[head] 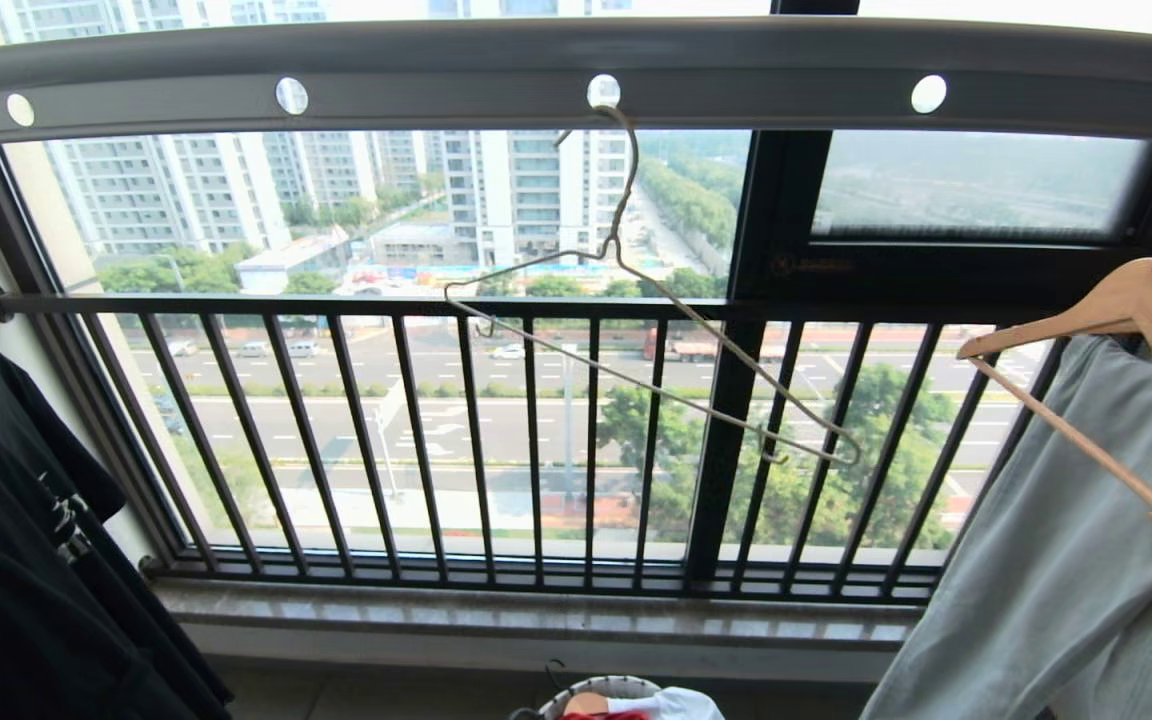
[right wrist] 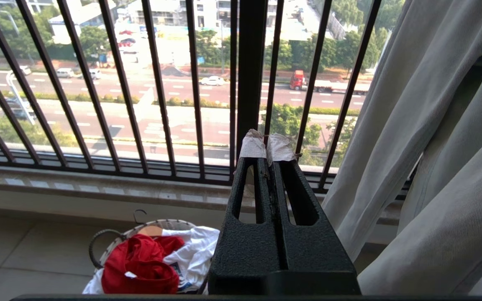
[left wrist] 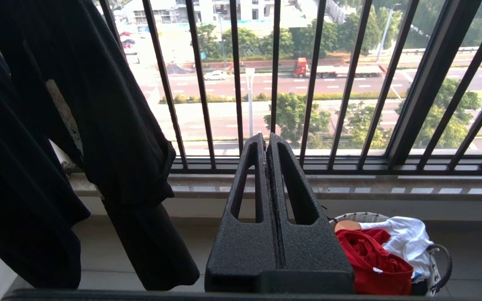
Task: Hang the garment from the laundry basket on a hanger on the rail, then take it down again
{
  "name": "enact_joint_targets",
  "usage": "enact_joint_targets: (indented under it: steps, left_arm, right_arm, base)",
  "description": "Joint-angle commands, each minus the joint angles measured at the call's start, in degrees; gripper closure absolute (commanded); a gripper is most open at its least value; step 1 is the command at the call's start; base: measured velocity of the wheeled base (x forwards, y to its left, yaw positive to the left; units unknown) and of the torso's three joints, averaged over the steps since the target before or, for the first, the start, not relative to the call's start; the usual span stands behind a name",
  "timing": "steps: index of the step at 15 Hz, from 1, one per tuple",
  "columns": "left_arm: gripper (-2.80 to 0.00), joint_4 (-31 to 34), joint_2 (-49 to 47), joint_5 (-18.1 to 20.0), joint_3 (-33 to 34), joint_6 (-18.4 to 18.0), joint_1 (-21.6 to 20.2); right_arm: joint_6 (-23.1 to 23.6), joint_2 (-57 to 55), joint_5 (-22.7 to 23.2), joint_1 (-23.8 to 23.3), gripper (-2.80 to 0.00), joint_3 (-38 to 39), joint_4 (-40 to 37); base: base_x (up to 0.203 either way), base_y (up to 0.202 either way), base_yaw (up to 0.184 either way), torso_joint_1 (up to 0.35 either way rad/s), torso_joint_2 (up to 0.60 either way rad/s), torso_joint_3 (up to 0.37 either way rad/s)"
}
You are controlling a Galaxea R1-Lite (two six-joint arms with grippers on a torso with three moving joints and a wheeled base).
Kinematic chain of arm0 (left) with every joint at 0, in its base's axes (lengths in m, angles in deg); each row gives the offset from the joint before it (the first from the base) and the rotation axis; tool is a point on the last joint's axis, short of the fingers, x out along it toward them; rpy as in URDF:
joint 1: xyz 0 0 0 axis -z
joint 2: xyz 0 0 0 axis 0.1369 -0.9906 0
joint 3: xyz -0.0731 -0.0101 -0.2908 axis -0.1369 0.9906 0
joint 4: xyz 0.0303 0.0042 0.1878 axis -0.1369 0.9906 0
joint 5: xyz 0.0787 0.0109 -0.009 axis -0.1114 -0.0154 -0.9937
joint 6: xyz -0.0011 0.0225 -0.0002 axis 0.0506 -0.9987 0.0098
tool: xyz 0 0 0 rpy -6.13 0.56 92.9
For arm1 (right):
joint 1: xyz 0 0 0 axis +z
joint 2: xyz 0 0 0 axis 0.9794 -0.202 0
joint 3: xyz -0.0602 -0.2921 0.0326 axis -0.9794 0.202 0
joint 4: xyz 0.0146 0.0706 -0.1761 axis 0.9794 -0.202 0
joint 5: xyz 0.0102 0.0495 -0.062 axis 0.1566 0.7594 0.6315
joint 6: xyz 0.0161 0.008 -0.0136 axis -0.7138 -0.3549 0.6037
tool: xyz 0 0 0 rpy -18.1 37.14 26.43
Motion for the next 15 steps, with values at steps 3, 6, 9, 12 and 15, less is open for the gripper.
enact_joint_targets:
  steps: [3,6,9,12,15]
  left_arm:
    - [0.0,0.0,-0.1,0.0,0.0,0.0,0.0]
    - [0.0,0.0,0.0,0.0,0.0,0.0,0.0]
    - [0.0,0.0,-0.1,0.1,0.0,0.0,-0.1]
    - [0.0,0.0,-0.1,0.0,0.0,0.0,0.0]
    - [0.0,0.0,-0.1,0.0,0.0,0.0,0.0]
  right_arm:
    - [0.1,-0.1,0.0,0.0,0.0,0.0,0.0]
    - [0.0,-0.1,0.0,0.0,0.0,0.0,0.0]
    - [0.0,-0.1,0.0,0.0,0.0,0.0,0.0]
    - [0.0,-0.1,0.0,0.0,0.0,0.0,0.0]
    - [0.0,-0.1,0.1,0.0,0.0,0.0,0.0]
  base:
    - [0.0,0.0,0.0,0.0,0.0,0.0]
    - [0.0,0.0,0.0,0.0,0.0,0.0]
    - [0.0,0.0,0.0,0.0,0.0,0.0]
    - [0.0,0.0,0.0,0.0,0.0,0.0]
    - [0.0,0.0,0.0,0.0,0.0,0.0]
